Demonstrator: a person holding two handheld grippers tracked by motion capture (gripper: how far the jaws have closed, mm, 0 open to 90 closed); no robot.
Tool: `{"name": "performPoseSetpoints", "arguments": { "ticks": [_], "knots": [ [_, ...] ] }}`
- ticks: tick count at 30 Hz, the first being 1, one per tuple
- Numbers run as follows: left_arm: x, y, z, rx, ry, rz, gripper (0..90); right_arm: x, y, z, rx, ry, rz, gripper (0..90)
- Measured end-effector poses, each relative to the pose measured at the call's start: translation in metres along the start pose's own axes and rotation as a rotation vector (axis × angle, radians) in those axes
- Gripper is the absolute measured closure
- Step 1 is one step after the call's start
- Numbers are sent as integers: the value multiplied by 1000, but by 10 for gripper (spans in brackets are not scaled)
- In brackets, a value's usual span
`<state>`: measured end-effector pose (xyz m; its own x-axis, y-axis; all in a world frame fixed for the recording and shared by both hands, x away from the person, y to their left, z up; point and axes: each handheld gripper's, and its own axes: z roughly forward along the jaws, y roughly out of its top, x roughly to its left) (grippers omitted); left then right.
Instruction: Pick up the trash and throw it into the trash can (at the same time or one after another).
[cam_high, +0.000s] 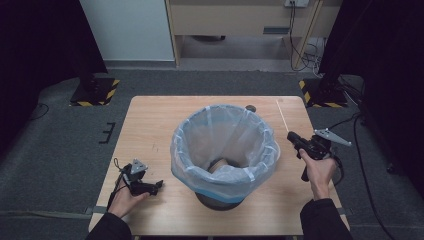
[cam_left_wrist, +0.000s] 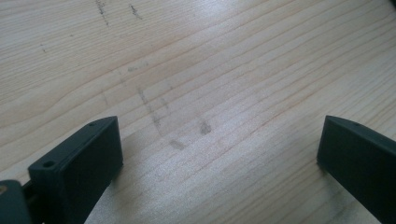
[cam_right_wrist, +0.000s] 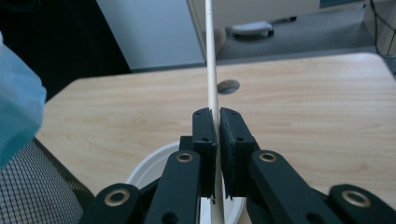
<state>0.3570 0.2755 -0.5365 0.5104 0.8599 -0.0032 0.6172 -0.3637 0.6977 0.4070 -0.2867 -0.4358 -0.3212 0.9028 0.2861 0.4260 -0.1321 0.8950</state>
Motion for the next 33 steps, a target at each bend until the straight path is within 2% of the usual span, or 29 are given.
{"name": "performPoseSetpoints", "arguments": {
  "ticks": [7,22,33],
  "knots": [
    [0,0,0,0,0,0,0,1,12,-12,-91,-3,8,858],
    [0,0,0,0,0,0,0,7,34,-36,-227,22,13,858],
    [0,0,0,0,0,0,0,20,51,-52,-326,82,1,858]
  ]
}}
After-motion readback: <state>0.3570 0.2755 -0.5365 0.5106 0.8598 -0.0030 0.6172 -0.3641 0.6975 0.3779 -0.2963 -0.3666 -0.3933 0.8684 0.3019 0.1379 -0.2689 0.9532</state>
